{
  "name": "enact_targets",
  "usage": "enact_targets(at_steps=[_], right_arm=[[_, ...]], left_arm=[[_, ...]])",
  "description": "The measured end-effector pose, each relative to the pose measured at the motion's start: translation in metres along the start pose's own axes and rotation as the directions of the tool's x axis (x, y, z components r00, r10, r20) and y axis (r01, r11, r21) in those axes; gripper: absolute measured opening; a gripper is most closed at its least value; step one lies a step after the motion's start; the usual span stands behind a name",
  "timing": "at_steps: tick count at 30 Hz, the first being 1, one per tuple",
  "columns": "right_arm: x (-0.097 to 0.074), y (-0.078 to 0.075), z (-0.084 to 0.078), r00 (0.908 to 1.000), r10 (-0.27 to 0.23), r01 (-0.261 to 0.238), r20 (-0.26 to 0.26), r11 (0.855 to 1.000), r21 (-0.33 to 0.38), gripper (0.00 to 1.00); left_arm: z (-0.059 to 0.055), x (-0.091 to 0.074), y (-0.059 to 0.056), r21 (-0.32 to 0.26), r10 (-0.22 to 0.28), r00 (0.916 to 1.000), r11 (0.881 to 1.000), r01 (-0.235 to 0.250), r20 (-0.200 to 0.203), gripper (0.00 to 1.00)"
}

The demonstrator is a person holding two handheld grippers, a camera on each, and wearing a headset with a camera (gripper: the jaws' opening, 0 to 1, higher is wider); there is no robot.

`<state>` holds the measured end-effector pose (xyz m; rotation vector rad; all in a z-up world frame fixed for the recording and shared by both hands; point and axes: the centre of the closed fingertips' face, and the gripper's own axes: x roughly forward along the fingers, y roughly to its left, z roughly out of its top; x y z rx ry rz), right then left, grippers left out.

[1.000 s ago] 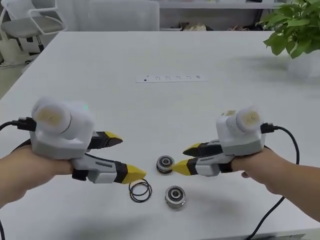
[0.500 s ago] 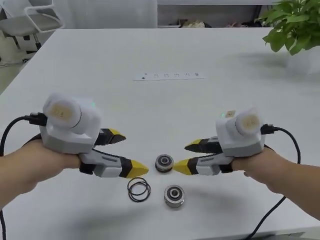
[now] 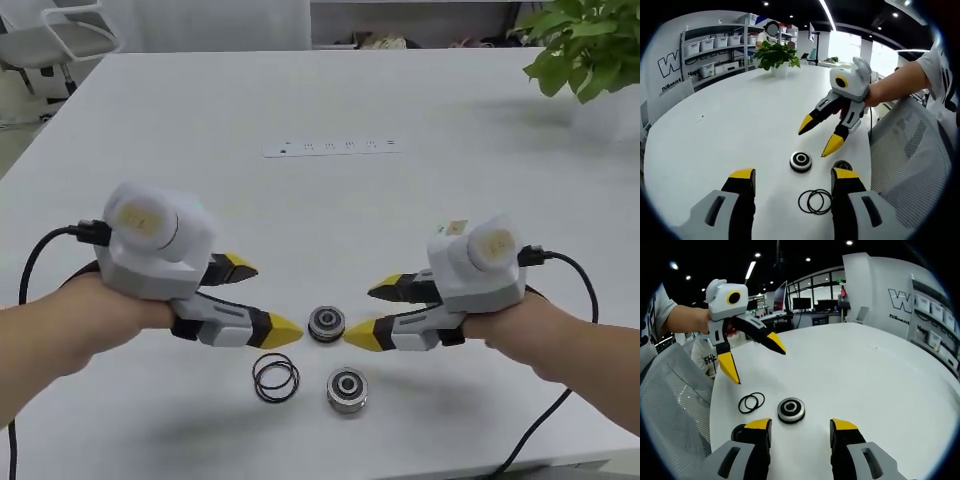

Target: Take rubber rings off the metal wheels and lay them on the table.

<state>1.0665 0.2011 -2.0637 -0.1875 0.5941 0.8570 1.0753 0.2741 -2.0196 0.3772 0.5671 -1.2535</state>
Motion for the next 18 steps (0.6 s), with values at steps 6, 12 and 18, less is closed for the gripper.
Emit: enact_targets(at_steps=[6,12,18], right_arm=[[0.002,0.003,-0.001,0.9999,0.012,-0.013,-0.003,1.000,-0.014,0.45],[0.003,0.004,-0.002,0.9998,0.018,-0.018,-0.003,1.000,-0.018,0.43],[0.005,0.004,-0.004,0.9997,0.021,-0.022,-0.010,1.000,-0.020,0.40]], left_arm=[[0.000,0.006,0.000,0.007,-0.009,0.9999,1.000,0.009,-0.009,0.57],[0.001,0.013,0.000,0.012,-0.019,0.9998,1.000,0.019,-0.010,0.53],[-0.001,0.019,-0.002,0.027,-0.026,0.9993,0.999,0.027,-0.025,0.52]])
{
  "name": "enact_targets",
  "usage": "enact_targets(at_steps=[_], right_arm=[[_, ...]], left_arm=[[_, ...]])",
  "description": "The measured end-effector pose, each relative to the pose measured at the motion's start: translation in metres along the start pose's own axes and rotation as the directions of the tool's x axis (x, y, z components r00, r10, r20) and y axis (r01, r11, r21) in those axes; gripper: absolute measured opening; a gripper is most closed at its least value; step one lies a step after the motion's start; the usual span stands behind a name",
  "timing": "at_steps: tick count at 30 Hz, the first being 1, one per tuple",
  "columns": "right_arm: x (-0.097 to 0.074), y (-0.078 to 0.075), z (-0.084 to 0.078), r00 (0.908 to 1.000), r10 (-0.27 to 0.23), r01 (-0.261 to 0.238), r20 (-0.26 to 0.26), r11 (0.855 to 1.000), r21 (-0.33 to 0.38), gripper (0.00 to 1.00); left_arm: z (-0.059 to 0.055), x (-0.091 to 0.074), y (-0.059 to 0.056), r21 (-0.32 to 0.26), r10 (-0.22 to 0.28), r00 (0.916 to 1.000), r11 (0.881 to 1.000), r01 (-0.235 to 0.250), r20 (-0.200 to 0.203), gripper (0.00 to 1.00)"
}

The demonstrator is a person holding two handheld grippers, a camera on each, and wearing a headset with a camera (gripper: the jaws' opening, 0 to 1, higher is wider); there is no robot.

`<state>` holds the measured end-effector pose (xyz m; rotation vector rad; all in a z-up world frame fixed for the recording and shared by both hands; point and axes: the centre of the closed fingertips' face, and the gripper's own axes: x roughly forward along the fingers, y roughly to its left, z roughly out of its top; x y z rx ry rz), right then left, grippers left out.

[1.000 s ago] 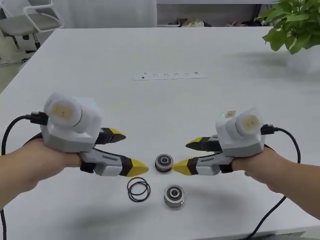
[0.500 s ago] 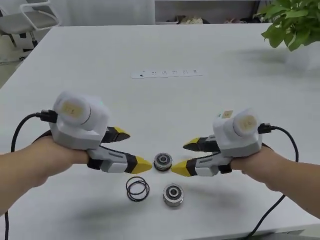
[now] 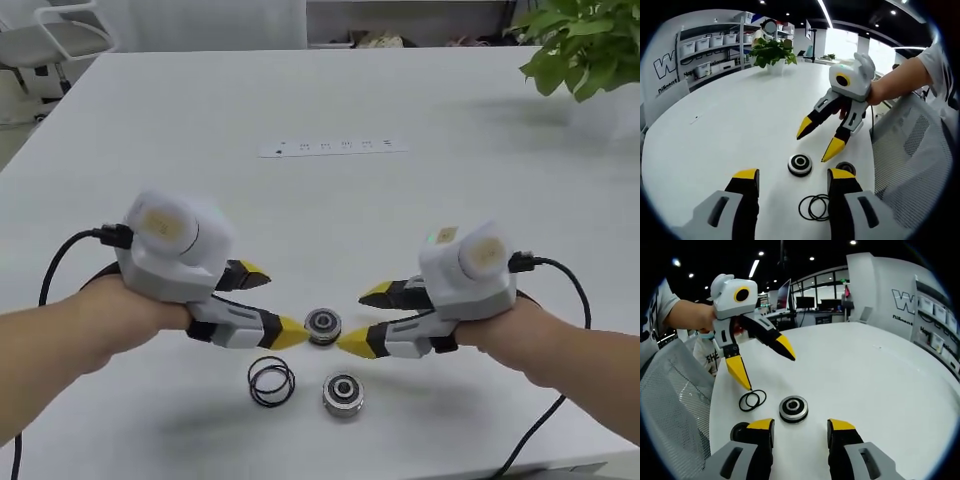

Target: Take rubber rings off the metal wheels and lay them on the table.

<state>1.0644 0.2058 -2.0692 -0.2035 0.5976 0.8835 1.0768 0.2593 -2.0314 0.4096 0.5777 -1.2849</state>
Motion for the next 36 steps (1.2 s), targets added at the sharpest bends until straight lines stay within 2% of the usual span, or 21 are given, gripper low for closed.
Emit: enact_targets(at_steps=[14,22,27,36], right_arm=[[0.006,0.003,0.000,0.9999,0.011,-0.011,0.001,1.000,0.004,0.37],[0.008,0.005,-0.002,0.9999,0.014,-0.014,-0.008,1.000,0.000,0.36],[0.008,0.004,-0.004,0.9998,0.015,-0.015,-0.011,1.000,-0.001,0.35],[0.008,0.004,-0.007,0.9997,0.016,-0.016,-0.018,1.000,0.002,0.34]], left_arm=[[0.001,0.015,-0.002,0.024,-0.026,0.9997,0.999,0.026,-0.005,0.43],[0.000,0.025,-0.008,0.044,-0.043,0.9988,0.998,0.044,-0.025,0.36],[-0.005,0.031,-0.010,0.059,-0.055,0.9974,0.997,0.058,-0.045,0.33],[-0.006,0.042,-0.014,0.077,-0.070,0.9956,0.994,0.075,-0.063,0.27]])
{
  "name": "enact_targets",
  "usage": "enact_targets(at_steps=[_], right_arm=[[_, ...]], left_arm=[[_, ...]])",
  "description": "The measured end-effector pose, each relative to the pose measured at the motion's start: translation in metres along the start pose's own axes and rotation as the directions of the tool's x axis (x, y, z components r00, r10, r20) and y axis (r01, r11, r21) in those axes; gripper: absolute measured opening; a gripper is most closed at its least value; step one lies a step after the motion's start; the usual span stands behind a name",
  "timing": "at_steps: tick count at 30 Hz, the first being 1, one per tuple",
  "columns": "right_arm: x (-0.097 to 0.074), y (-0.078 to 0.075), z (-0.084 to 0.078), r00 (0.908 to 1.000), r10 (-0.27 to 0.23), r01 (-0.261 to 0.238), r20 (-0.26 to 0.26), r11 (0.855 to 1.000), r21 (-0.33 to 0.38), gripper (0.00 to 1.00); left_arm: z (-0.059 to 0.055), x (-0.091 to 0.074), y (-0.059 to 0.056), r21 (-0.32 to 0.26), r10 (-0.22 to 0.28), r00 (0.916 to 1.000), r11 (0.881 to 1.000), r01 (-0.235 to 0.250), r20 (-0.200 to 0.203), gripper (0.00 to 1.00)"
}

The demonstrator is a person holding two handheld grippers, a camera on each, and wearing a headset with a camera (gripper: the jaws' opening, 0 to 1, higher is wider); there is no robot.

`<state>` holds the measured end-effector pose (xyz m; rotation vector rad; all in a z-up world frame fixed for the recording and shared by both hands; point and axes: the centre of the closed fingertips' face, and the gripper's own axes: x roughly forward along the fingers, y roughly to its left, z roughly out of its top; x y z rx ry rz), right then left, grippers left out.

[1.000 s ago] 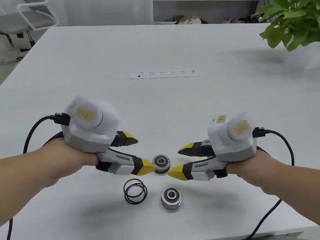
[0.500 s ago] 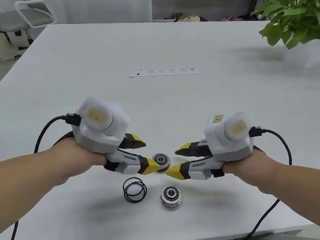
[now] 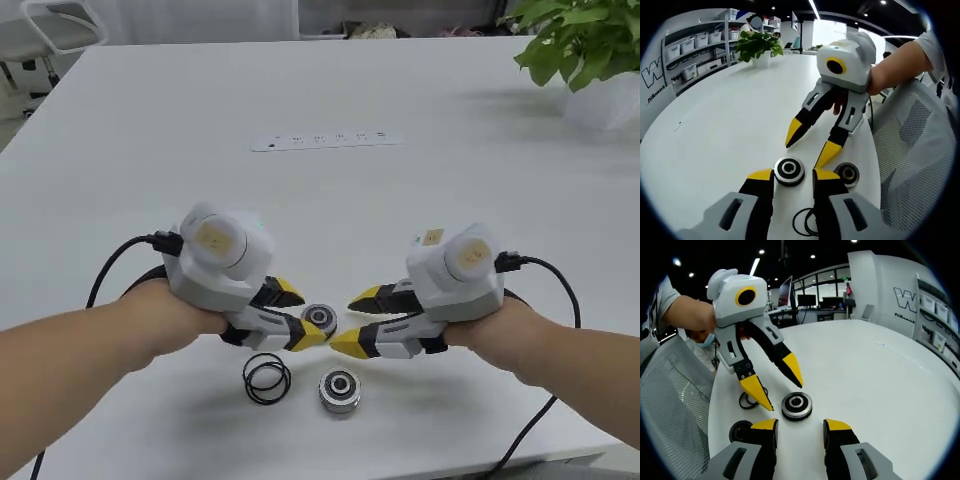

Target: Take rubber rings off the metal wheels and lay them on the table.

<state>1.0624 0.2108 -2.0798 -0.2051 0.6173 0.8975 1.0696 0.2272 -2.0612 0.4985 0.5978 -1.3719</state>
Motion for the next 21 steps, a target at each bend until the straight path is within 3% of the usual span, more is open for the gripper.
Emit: enact_targets(at_steps=[21], right_arm=[[0.0012,0.0011,0.0000,1.0000,0.004,-0.004,0.001,1.000,0.007,0.34]], left_arm=[[0.0008,0.0083,0.0038,0.022,0.026,0.9996,0.999,-0.026,-0.012,0.10]])
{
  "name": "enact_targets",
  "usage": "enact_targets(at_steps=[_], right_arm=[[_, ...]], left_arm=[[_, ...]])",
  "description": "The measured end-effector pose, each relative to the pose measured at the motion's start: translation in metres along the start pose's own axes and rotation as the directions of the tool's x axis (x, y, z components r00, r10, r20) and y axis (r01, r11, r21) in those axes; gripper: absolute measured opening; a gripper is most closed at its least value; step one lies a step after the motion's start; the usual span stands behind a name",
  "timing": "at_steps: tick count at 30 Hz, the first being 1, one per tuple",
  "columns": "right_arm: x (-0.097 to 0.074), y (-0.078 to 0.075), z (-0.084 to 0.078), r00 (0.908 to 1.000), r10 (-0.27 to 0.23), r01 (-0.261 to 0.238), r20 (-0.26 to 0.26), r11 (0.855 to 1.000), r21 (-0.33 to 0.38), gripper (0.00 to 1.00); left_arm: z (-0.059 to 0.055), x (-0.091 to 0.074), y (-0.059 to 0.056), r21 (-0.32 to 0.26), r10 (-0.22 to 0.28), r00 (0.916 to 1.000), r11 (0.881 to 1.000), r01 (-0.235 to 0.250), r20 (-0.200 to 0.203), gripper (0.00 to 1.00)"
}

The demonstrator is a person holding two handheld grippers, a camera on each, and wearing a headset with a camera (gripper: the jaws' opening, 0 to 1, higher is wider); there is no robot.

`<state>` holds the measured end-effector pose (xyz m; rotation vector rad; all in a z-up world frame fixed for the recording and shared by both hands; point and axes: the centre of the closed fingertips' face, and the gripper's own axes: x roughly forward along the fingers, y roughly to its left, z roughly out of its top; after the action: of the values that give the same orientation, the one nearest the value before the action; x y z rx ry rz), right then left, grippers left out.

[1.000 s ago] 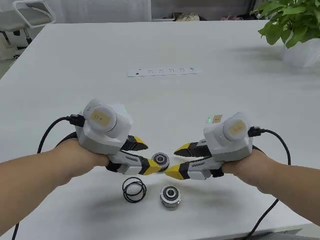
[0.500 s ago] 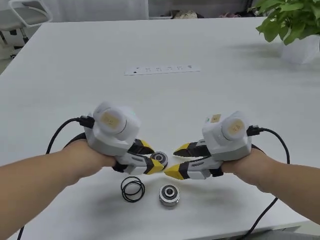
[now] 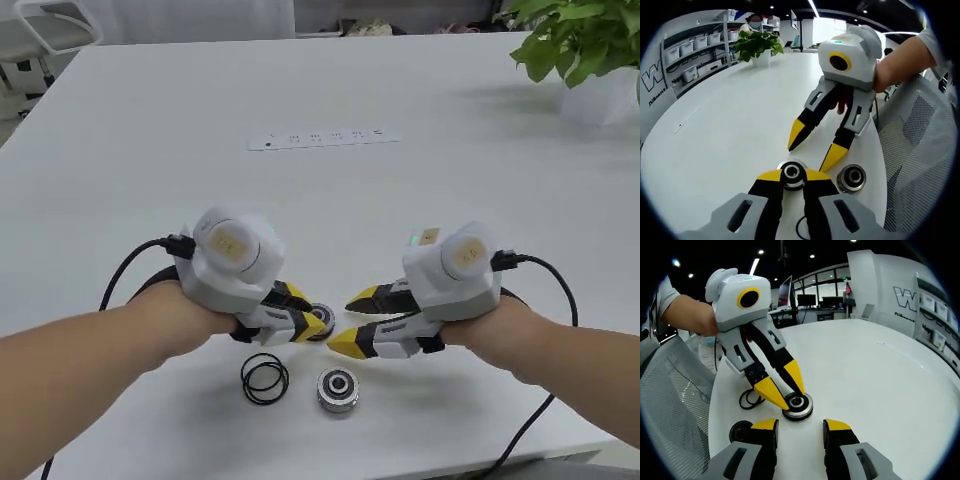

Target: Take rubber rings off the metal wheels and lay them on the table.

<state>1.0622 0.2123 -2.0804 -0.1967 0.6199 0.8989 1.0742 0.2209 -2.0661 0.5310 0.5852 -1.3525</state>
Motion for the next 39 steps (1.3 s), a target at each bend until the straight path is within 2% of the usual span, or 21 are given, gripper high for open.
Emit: enact_targets(at_steps=[9,11,19,39], right_arm=[[0.005,0.005,0.004,0.9999,0.014,-0.014,0.001,1.000,-0.005,0.32],[0.007,0.006,0.006,0.9998,0.017,-0.017,0.006,1.000,-0.001,0.32],[0.011,0.002,0.010,0.9999,0.005,-0.005,0.014,1.000,0.015,0.28],[0.009,0.002,0.003,1.0000,0.005,-0.005,0.004,0.999,0.034,0.18]], left_arm=[[0.000,0.000,0.001,-0.013,0.022,0.9997,1.000,-0.022,0.012,0.08],[-0.001,0.000,0.001,0.001,0.027,0.9996,1.000,-0.027,0.009,0.08],[-0.001,0.000,0.001,-0.007,0.037,0.9992,0.999,-0.037,0.012,0.08],[0.000,0.001,0.002,-0.027,0.050,0.9987,0.998,-0.050,0.008,0.08]])
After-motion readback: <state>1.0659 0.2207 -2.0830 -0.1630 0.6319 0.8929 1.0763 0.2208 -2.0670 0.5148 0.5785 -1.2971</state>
